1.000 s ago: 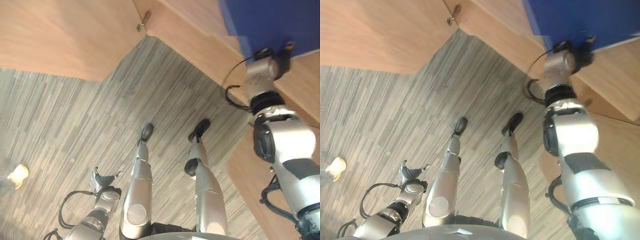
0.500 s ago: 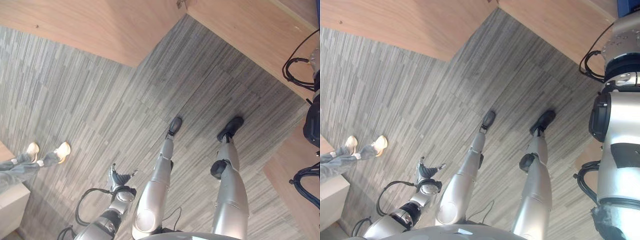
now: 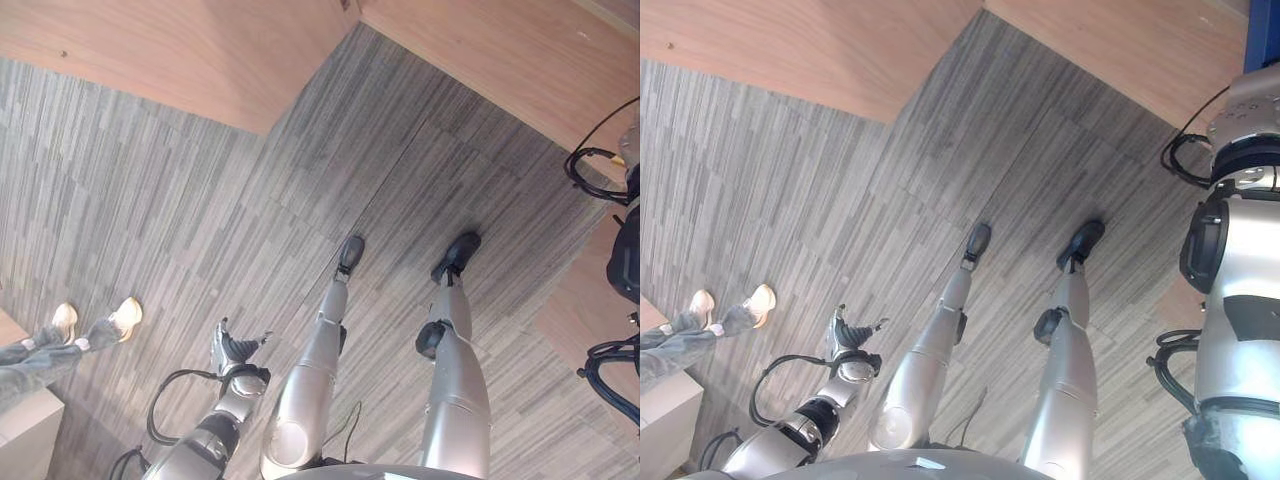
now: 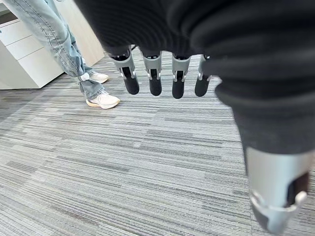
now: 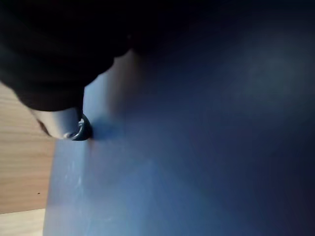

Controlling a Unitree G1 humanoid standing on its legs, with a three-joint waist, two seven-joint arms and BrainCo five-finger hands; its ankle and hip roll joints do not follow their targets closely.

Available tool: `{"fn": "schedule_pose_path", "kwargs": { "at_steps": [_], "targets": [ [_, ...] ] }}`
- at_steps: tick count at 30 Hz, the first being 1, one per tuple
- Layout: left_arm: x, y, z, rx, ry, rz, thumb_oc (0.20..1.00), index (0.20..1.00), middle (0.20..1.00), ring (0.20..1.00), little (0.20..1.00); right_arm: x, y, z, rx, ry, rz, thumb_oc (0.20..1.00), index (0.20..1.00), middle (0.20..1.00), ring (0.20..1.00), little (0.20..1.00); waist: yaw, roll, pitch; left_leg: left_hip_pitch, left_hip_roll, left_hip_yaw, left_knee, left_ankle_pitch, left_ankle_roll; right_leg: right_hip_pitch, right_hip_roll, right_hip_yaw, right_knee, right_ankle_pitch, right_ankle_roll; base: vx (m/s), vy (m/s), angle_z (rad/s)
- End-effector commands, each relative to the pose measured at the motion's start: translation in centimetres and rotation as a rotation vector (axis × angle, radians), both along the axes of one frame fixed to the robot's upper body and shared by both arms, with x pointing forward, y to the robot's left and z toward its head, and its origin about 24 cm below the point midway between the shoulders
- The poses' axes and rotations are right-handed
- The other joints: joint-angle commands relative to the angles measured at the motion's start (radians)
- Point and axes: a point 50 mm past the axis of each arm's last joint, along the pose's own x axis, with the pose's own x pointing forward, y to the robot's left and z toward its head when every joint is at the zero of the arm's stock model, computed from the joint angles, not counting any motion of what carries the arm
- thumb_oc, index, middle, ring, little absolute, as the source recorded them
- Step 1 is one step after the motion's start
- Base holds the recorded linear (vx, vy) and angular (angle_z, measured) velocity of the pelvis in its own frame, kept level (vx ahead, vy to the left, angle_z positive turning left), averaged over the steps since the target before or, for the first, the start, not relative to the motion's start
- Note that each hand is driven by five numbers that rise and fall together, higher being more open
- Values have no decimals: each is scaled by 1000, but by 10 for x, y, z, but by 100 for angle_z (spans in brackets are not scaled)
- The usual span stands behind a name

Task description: Put the empty folder in the office cabinet

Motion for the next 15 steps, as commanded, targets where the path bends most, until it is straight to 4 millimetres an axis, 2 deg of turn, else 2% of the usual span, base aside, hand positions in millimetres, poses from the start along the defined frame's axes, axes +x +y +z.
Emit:
{"fn": "schedule_pose_path", "kwargs": {
  "at_steps": [1,8,15],
  "targets": [
    [-7,39,-2,123,39,33,1000,1000,1000,1000,1000,-17,-16,38,-162,-72,-39,200,200,200,200,200,41,-38,40,100,33,-10,-20,-132,-37,83,-53,16,-54,-12,51,14,-30,8],
    [-12,47,-4,131,52,46,1000,1000,1000,1000,1000,-18,-4,68,-252,-137,-1,200,200,200,200,200,42,-42,36,93,41,-7,-20,-129,-42,74,-47,20,-48,-19,45,6,-12,3],
    [-17,59,-4,155,68,73,1000,1000,1000,1000,1000,-31,4,108,-331,-228,-22,200,200,200,200,200,48,-54,29,84,57,-6,-20,-129,-51,51,-36,26,-40,-32,38,10,-14,-3]
  ]
}}
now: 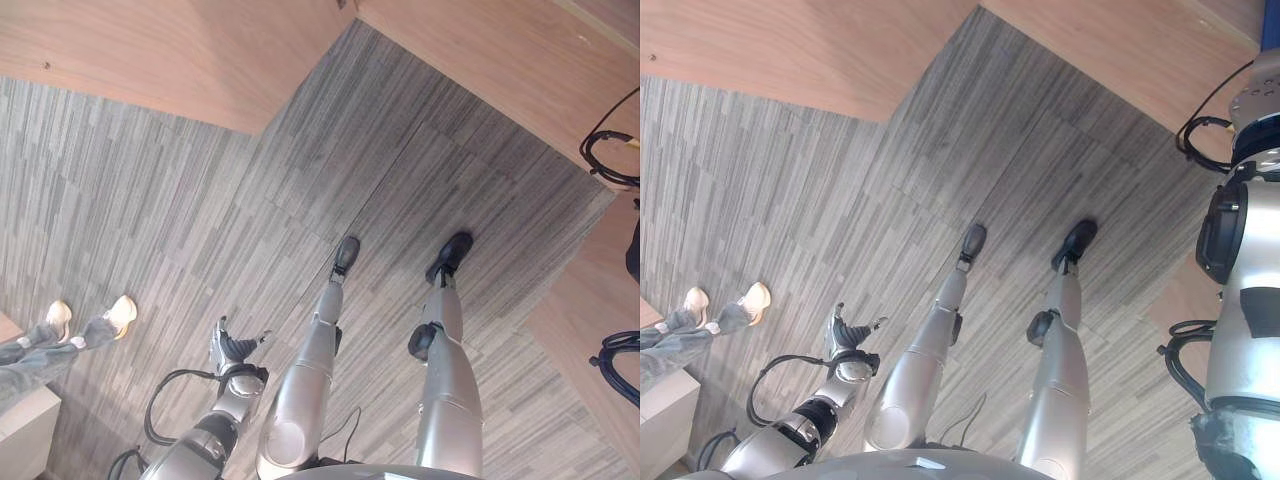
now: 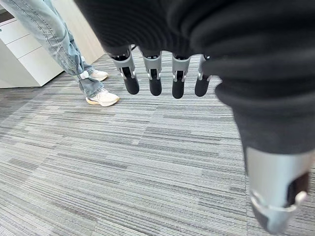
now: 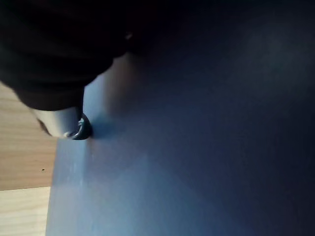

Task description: Put the empty folder in the office cabinet

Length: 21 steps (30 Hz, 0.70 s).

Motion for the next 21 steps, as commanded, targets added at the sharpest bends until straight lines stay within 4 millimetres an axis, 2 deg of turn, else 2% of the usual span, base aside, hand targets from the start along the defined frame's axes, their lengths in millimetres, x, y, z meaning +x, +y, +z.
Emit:
{"fn": "schedule_pose_path", "kwargs": {
  "at_steps": [1,3,10,16,17,18,19,20,21],
  "targets": [
    [-18,57,-5,152,75,79,1000,1000,1000,1000,1000,-31,2,90,-335,-209,-54,200,200,200,200,200,44,-24,24,71,61,-30,-12,-149,-55,16,-51,2,43,-161,101,24,-31,-2],
    [-21,61,-5,155,79,88,1000,1000,1000,1000,1000,-39,4,106,-366,-242,-68,200,200,200,200,200,44,-30,16,61,69,-28,-12,-150,-60,-1,-47,7,48,-168,98,17,-15,-1],
    [-24,68,-6,164,90,100,1000,1000,1000,1000,1000,-52,9,133,-455,-265,-81,200,200,200,200,200,36,-40,6,42,86,-17,-12,-149,-70,-41,-41,14,65,-180,94,15,-10,-1],
    [-22,71,-4,174,83,108,1000,1000,1000,1000,1000,-51,17,139,-487,-251,-75,200,200,200,200,200,26,-46,6,41,94,-8,-12,-151,-75,-52,-35,18,72,-186,91,-1,10,0],
    [18,69,20,224,3,64,1000,1000,1000,1000,1000,-36,44,139,-534,-284,-1,200,200,200,200,200,-3,-51,-8,48,99,3,-12,-150,-77,-51,-28,26,75,-188,92,-5,52,-2],
    [22,70,22,227,2,68,1000,1000,1000,1000,1000,-36,45,139,-533,-293,-2,200,200,200,200,200,-6,-54,-3,47,99,4,-12,-151,-78,-52,-28,27,76,-189,92,-7,92,-2],
    [32,66,29,245,-25,33,1000,1000,1000,1000,1000,-31,51,134,-449,-335,21,200,200,200,200,200,-19,-47,-1,48,98,9,-12,-158,-77,-56,-26,35,76,-185,93,3,44,-3],
    [32,68,30,250,-23,34,1000,1000,1000,1000,1000,-30,51,132,-444,-333,20,200,200,200,200,200,-19,-52,-2,49,98,10,-12,-158,-77,-56,-26,35,76,-185,93,14,32,-7],
    [26,69,26,224,-9,48,1000,1000,1000,1000,1000,-37,49,139,-385,-398,16,200,200,200,200,200,-15,-47,-5,46,95,9,-12,-162,-77,-56,-27,37,74,-188,95,13,-13,-11]
  ]
}}
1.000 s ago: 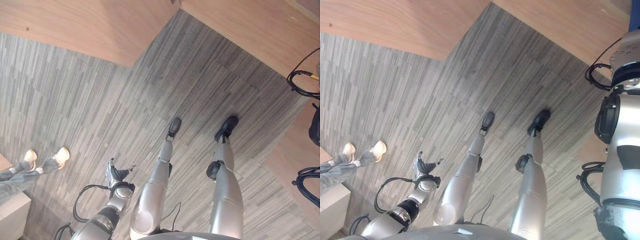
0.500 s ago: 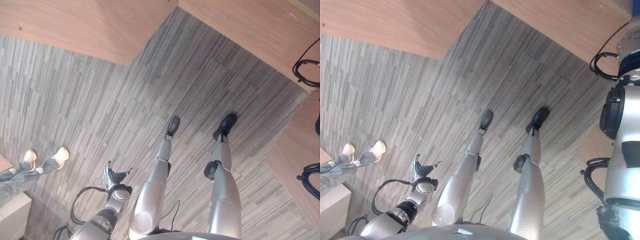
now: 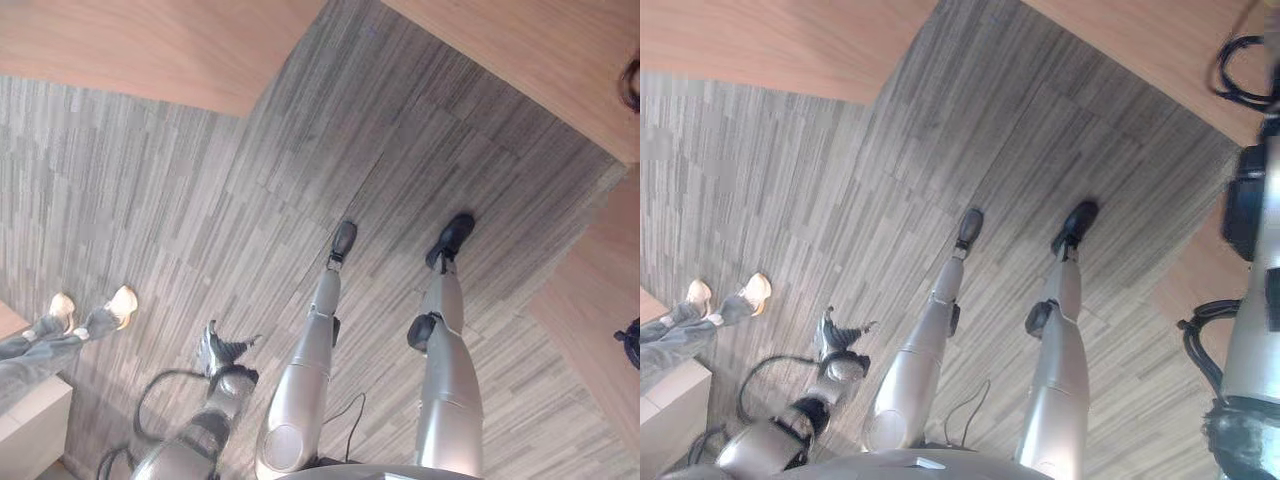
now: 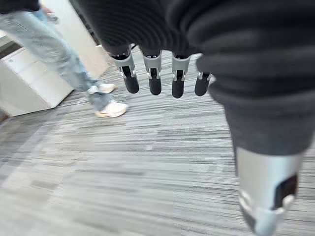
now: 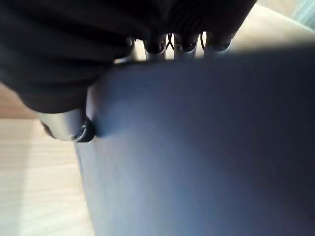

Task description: Put the empty folder in the office cabinet

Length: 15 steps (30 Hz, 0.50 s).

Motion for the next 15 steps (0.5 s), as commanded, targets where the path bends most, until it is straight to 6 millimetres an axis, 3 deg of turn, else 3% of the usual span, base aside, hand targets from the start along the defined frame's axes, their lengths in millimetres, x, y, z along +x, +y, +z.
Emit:
{"fn": "schedule_pose_path", "kwargs": {
  "at_steps": [1,8,15],
  "targets": [
    [-15,52,0,119,38,78,1000,1000,1000,1000,1000,-35,-9,45,-105,-189,-128,200,200,200,200,200,38,-36,-4,132,81,-15,-12,-161,-65,42,-45,8,71,-201,96,23,-28,-13],
    [-12,52,3,121,30,55,1000,1000,1000,1000,1000,-53,-32,47,18,-204,-219,200,200,200,200,200,32,-29,-14,121,75,-15,-12,-166,-68,41,-46,8,58,-202,100,5,-3,-4],
    [-12,50,4,128,18,43,1000,1000,1000,1000,1000,-61,-43,46,-16,-143,-316,200,200,200,200,200,26,-24,-21,110,75,-14,-12,-163,-71,29,-47,11,57,-206,102,2,7,0]
  ]
}}
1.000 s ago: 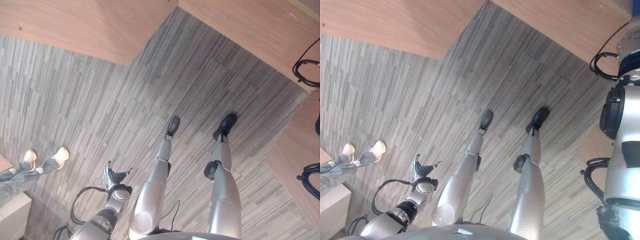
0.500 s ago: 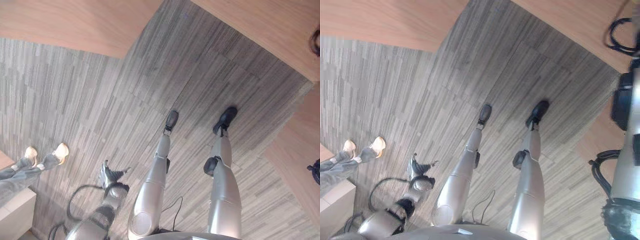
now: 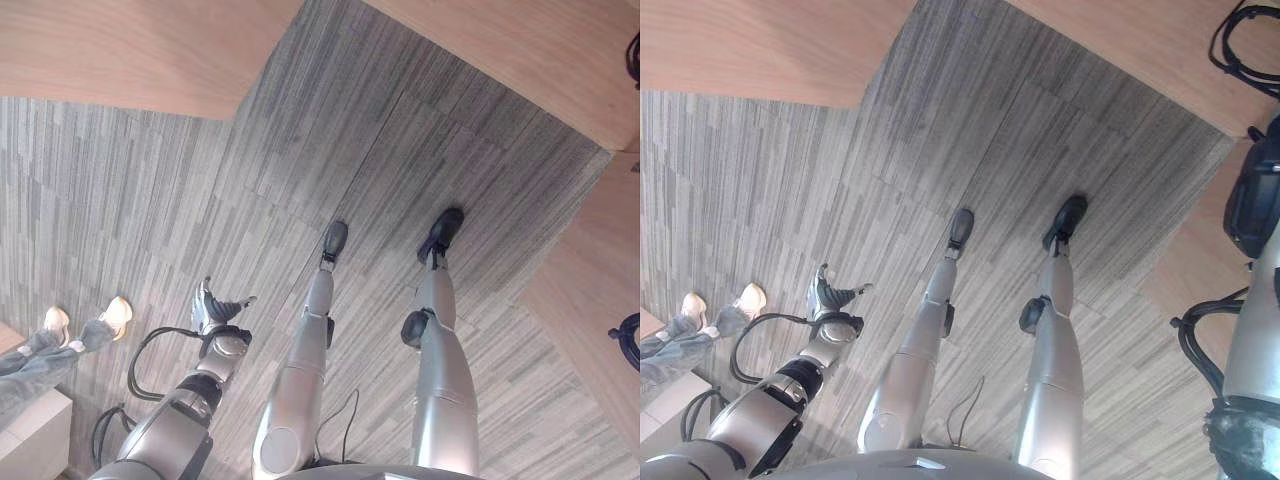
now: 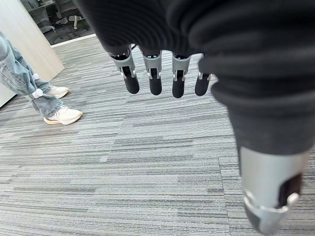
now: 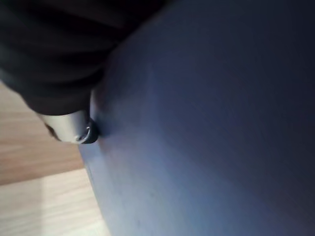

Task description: Put the empty folder in the office cabinet

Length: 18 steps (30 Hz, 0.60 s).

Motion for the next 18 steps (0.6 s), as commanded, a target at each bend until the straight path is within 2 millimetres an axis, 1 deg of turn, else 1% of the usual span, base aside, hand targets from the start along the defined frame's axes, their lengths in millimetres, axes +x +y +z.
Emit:
{"fn": "schedule_pose_path", "kwargs": {
  "at_steps": [1,6,8,9,12,13,14,15,16,18],
  "targets": [
    [-24,38,-11,110,72,66,1000,1000,1000,1000,1000,-33,-5,40,-189,-60,-182,200,200,200,200,200,26,-21,-22,108,69,-22,-12,-162,-72,31,-56,11,63,-216,115,6,5,-4],
    [-24,39,-11,115,73,73,1000,1000,1000,1000,1000,-32,-7,38,-207,-22,-198,200,200,200,200,200,21,-20,-23,107,66,-18,-12,-162,-74,27,-55,16,67,-217,113,3,6,-1],
    [-22,39,-9,113,66,71,1000,1000,1000,1000,1000,-26,0,38,-207,-55,-143,200,200,200,200,200,22,-19,-24,107,67,-15,-12,-163,-73,27,-55,19,68,-217,114,0,0,0],
    [-22,39,-9,113,66,72,1000,1000,1000,1000,1000,-26,0,37,-206,-57,-139,200,200,200,200,200,21,-20,-24,108,67,-14,-12,-163,-73,27,-55,19,68,-217,114,0,0,0],
    [-21,41,-8,109,65,74,1000,1000,1000,1000,1000,-17,12,40,-224,-112,-37,200,200,200,200,200,24,-22,-24,109,68,-11,-12,-166,-72,25,-55,25,69,-217,114,8,2,-3],
    [-19,42,-7,104,64,71,1000,1000,1000,1000,1000,-8,18,36,-226,-110,36,1000,1000,1000,1000,1000,23,-25,-24,111,68,-8,-12,-169,-72,23,-54,29,71,-216,113,7,6,-5],
    [-19,42,-7,102,65,70,1000,1000,1000,1000,1000,-3,21,34,-234,-104,72,1000,1000,1000,1000,1000,21,-28,-23,111,70,-5,-12,-170,-73,22,-54,29,71,-216,113,5,0,-4],
    [-19,43,-7,101,66,72,1000,1000,1000,1000,1000,-3,21,34,-235,-106,78,1000,1000,1000,1000,1000,20,-29,-24,111,70,-4,-12,-170,-73,22,-54,29,71,-216,113,1,8,-3],
    [-18,46,-5,99,64,76,1000,1000,1000,1000,1000,6,28,29,-266,-76,142,1000,1000,1000,1000,1000,16,-36,-20,110,74,-1,-12,-170,-73,20,-53,31,72,-214,112,0,0,0],
    [-17,47,-5,95,67,75,1000,1000,1000,1000,1000,10,32,29,-298,-61,170,1000,1000,1000,1000,1000,11,-41,-15,111,77,3,-12,-170,-74,18,-51,33,74,-214,111,0,0,0]
  ]
}}
